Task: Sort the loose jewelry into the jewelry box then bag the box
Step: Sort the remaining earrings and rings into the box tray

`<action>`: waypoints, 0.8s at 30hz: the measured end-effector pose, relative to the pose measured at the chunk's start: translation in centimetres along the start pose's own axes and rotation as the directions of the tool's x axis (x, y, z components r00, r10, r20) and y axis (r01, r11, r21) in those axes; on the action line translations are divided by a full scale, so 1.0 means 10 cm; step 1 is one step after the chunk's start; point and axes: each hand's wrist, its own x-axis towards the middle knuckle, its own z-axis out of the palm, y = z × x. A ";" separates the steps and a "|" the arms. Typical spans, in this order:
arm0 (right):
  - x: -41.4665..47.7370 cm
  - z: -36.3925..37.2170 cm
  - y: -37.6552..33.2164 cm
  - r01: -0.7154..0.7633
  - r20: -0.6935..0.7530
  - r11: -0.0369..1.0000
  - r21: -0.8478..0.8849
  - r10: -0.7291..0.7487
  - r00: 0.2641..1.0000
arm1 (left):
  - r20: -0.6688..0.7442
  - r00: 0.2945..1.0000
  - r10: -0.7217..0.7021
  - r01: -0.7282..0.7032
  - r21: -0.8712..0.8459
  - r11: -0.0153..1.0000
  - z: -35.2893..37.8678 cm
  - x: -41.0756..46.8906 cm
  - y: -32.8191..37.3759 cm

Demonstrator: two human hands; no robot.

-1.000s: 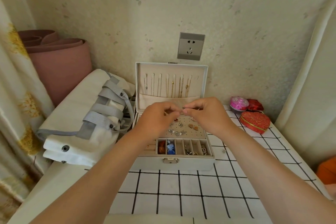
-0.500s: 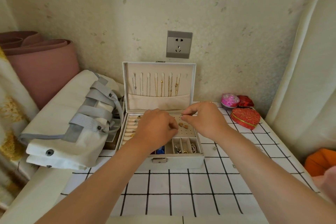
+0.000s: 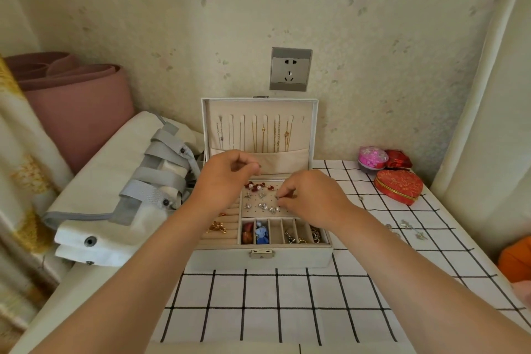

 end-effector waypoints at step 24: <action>0.02 -0.05 0.01 0.042 0.067 0.999 0.014 -0.043 0.997 | 0.188 0.977 -0.103 0.141 -0.199 0.970 0.12 -0.08 0.01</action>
